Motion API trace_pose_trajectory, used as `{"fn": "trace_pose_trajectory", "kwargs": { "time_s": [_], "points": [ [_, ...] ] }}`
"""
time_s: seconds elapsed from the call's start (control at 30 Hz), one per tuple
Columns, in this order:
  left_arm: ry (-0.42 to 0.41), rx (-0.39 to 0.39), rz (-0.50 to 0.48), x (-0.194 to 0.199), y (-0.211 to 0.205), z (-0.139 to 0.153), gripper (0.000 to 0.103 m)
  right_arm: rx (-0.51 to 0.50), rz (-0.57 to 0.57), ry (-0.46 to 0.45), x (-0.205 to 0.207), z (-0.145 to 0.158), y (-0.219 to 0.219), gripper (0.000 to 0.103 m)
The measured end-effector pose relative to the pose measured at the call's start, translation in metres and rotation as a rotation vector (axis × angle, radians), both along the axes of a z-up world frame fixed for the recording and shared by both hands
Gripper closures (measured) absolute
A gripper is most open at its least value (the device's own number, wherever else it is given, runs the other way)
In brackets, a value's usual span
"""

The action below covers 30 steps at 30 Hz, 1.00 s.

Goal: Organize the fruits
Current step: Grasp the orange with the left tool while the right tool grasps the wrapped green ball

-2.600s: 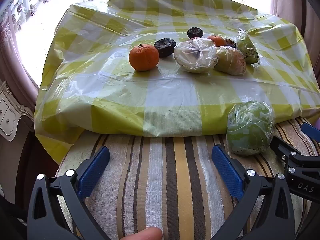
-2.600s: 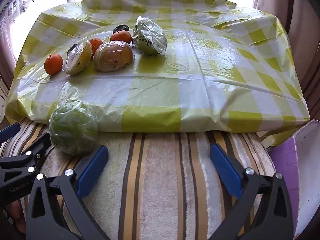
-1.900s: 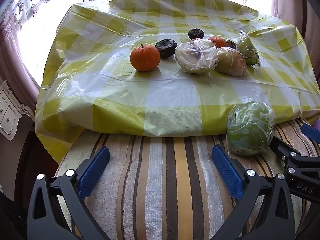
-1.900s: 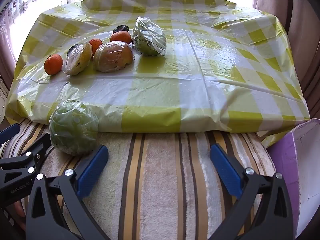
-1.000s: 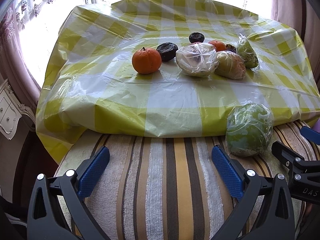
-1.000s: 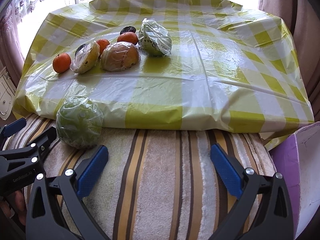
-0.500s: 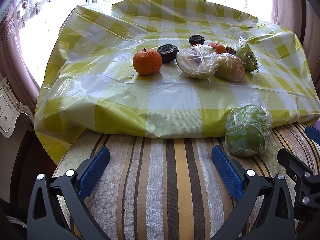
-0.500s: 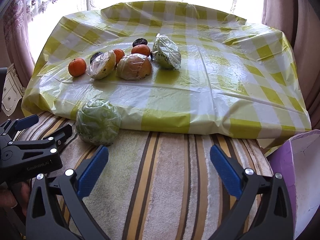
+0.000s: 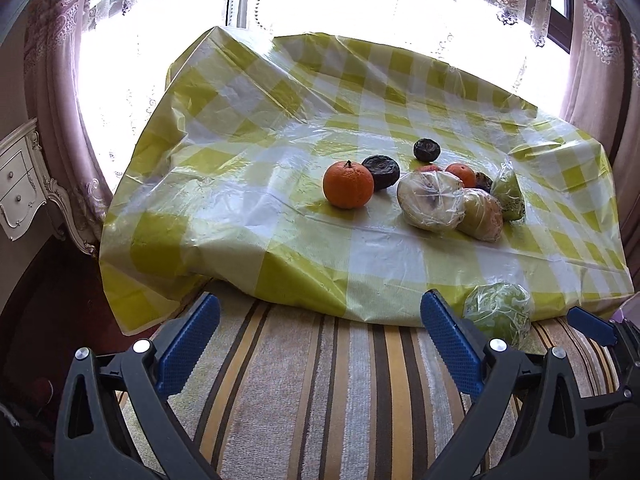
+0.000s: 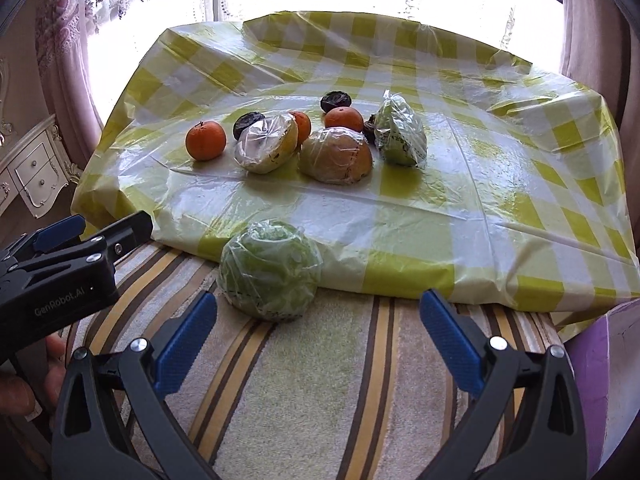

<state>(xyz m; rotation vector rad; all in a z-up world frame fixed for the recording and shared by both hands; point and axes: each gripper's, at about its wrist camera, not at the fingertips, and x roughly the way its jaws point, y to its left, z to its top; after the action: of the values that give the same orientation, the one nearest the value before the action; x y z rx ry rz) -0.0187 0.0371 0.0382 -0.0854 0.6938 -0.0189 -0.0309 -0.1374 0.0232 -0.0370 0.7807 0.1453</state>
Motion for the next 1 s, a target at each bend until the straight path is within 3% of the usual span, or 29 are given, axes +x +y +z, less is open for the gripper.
{"fn": "trace_pose_trajectory", "kwargs": {
  "time_s": [0.13,0.33,0.6,0.73,0.8,1.0],
  "points": [
    [-0.031,-0.007,-0.03,0.013,0.001,0.009,0.014,-0.005,0.016,0.003,0.008,0.0,0.012,0.004],
    [-0.048,-0.01,-0.088,0.057,0.001,0.02,0.026,-0.016,0.011,0.009,0.013,-0.004,0.021,0.019],
    [0.053,-0.015,-0.132,0.115,-0.004,0.008,0.045,0.0,0.038,0.018,0.015,-0.007,0.023,0.04],
    [0.111,-0.019,-0.153,0.126,-0.008,-0.005,0.048,0.011,0.043,0.015,0.014,-0.007,0.022,0.041],
    [0.132,-0.03,-0.16,0.129,-0.008,-0.01,0.059,0.025,0.042,0.014,0.013,-0.007,0.02,0.042],
    [0.117,-0.004,-0.142,0.121,-0.01,-0.007,0.061,0.061,0.024,0.002,0.009,-0.002,0.01,0.042]
  ]
}}
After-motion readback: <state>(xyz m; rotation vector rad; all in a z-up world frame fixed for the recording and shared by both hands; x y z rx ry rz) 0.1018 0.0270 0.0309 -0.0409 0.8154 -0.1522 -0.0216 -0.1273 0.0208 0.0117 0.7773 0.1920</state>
